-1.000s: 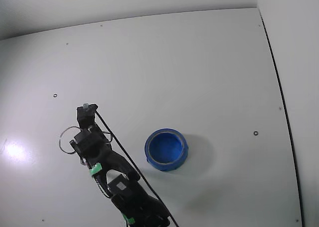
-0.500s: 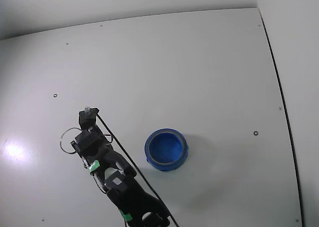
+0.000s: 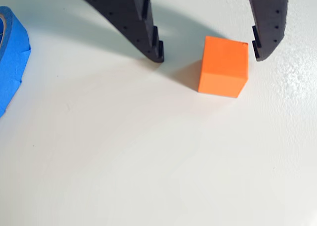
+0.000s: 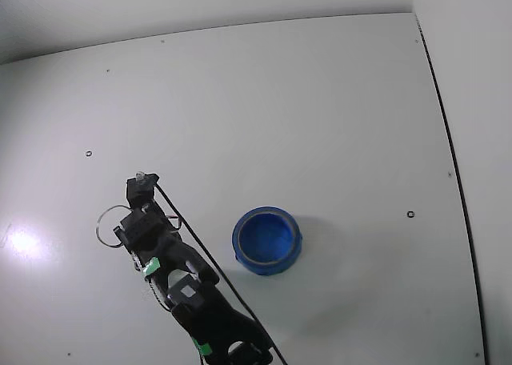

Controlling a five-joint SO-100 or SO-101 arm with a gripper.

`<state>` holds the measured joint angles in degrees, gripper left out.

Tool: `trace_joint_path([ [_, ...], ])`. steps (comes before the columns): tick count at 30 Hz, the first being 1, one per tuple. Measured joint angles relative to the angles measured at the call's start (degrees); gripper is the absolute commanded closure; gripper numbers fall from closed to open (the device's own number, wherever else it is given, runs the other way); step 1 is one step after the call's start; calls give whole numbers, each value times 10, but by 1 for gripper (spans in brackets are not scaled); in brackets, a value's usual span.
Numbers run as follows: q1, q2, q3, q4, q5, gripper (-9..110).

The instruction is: Grasp a block and put it in the bin.

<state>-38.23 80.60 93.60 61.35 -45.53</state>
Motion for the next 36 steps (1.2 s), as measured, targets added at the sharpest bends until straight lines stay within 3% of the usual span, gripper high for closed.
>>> trace_joint_path([
  [14,0,0,0,-76,0,76],
  [22,0,0,0,-76,0,103],
  [36,0,0,0,-76,0,98],
])
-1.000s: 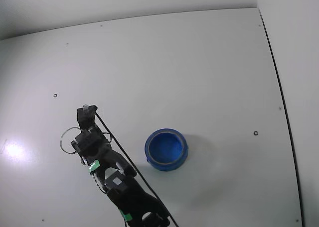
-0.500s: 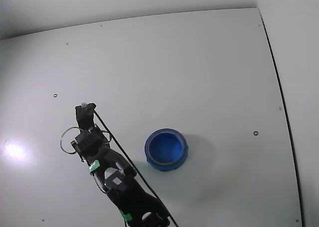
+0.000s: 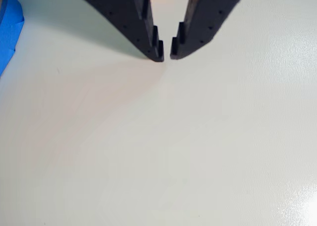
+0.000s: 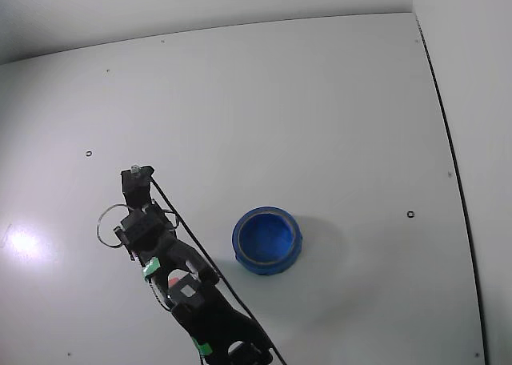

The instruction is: Grasp a block and put it in the bin.

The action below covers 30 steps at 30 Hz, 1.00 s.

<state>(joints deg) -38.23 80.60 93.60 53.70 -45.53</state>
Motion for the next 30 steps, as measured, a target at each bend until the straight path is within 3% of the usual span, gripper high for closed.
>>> trace_joint_path([
  [8,0,12,0,45,0,85],
  [17,0,196,74,183,0,81],
  [30,0,369,295,99,0,80],
])
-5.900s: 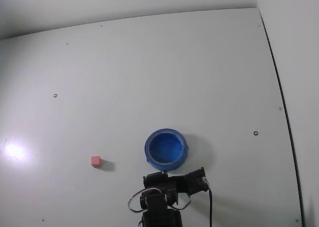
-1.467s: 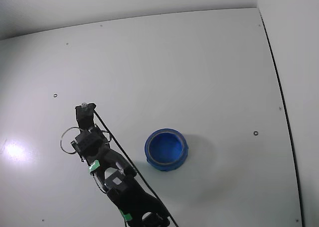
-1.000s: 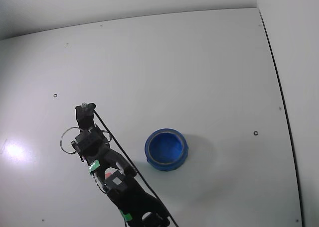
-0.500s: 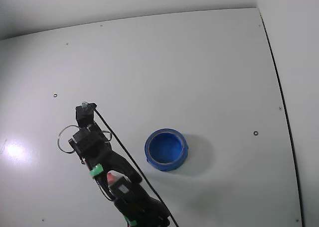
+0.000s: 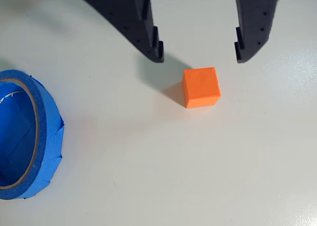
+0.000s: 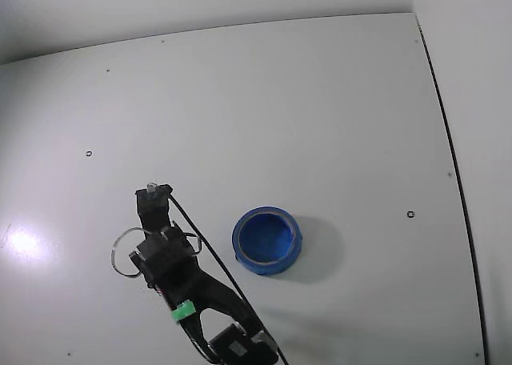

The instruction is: Grasp a block and put it in the bin.

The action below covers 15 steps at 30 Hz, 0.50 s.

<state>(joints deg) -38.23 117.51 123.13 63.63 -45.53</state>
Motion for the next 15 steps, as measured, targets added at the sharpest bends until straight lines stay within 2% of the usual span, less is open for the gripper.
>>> trace_joint_path([
  [15,0,2,31,-91,0,80],
])
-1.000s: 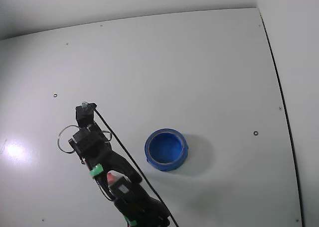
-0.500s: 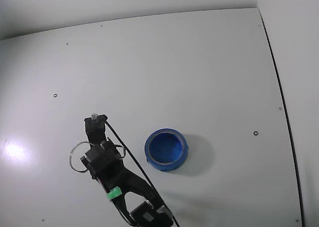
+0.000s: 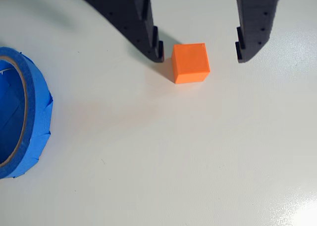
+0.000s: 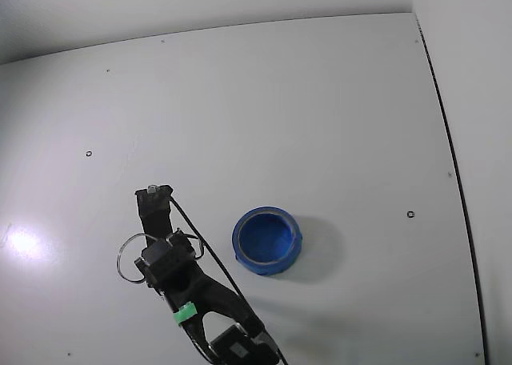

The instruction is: Grasp a block and put it in the bin.

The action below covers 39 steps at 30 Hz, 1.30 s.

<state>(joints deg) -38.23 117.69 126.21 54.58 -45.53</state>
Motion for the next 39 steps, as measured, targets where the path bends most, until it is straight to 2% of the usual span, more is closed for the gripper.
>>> trace_joint_path([
  [39,0,0,46,-9,0,81],
])
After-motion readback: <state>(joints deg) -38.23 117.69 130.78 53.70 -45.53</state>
